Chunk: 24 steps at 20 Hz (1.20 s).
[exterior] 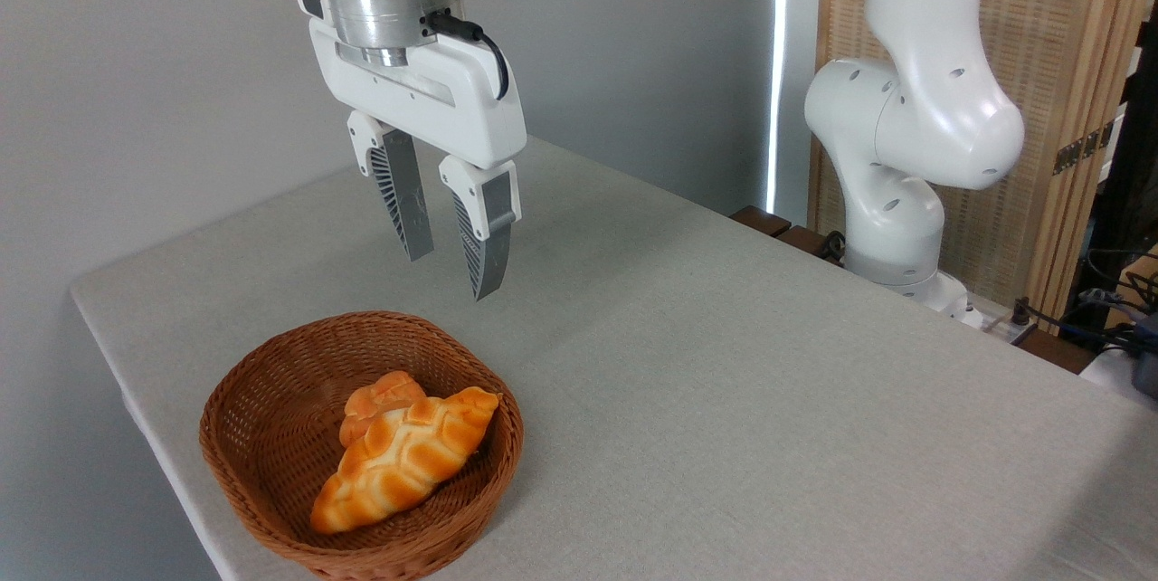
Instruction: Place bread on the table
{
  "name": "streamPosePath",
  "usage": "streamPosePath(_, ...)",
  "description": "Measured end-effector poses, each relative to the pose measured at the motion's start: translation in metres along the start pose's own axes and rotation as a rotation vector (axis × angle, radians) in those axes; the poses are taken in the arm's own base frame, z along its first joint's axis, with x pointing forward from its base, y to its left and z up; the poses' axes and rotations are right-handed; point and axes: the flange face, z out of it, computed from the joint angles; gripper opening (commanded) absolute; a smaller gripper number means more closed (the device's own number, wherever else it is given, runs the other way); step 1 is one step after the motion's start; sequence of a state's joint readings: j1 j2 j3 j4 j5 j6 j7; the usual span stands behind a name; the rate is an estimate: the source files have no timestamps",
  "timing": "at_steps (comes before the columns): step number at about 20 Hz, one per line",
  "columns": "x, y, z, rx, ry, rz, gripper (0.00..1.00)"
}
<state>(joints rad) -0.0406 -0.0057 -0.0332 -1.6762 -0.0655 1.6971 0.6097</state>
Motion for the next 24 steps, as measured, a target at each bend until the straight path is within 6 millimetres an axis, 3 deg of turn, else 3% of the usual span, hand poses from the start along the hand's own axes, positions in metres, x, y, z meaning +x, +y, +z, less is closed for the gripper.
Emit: streamPosePath(24, -0.0013, -0.0018, -0.0001, 0.008, -0.006, 0.025, 1.0)
